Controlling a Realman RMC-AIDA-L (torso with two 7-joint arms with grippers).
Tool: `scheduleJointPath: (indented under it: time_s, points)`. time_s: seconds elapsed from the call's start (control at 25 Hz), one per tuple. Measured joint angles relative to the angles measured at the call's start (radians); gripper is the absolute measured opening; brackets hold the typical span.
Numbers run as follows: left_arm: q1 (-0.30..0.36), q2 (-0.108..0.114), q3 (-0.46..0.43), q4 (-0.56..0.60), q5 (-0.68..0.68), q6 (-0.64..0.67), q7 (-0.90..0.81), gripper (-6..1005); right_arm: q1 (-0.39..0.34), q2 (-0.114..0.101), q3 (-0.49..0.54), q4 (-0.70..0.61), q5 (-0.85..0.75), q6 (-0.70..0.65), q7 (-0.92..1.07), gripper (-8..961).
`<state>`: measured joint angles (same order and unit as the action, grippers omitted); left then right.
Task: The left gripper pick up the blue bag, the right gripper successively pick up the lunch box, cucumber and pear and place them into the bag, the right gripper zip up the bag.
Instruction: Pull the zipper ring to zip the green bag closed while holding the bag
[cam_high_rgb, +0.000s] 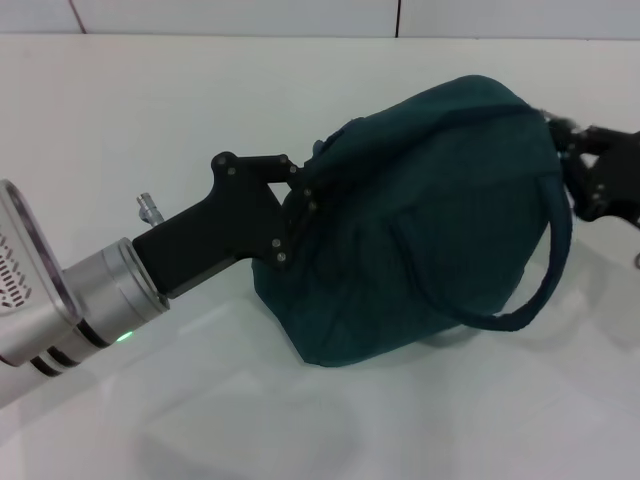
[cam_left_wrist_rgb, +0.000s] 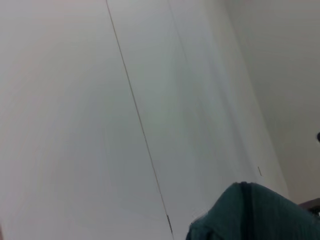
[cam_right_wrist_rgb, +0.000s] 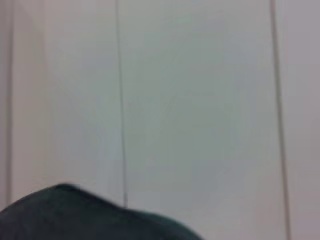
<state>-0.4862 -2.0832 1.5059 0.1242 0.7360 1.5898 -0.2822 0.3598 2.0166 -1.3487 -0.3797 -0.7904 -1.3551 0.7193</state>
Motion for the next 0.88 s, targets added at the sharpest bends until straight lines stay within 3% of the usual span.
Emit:
scheduleJointPath:
  time_s: [0.12, 0.24, 0.88]
  points:
    - [0.000, 0.000, -0.001, 0.000, -0.001, -0.001, 0.000, 47, -0.012, 0.000, 0.013, 0.007, 0.030, -0.004, -0.003, 35]
    - [-0.002, 0.000, -0.001, 0.000, -0.001, -0.001, 0.000, 47, -0.019, 0.000, 0.027, 0.021, 0.040, 0.001, -0.003, 17]
    - [-0.014, 0.005, -0.001, 0.013, 0.000, -0.001, -0.047, 47, -0.025, -0.005, 0.057, 0.076, 0.042, 0.100, -0.004, 18]
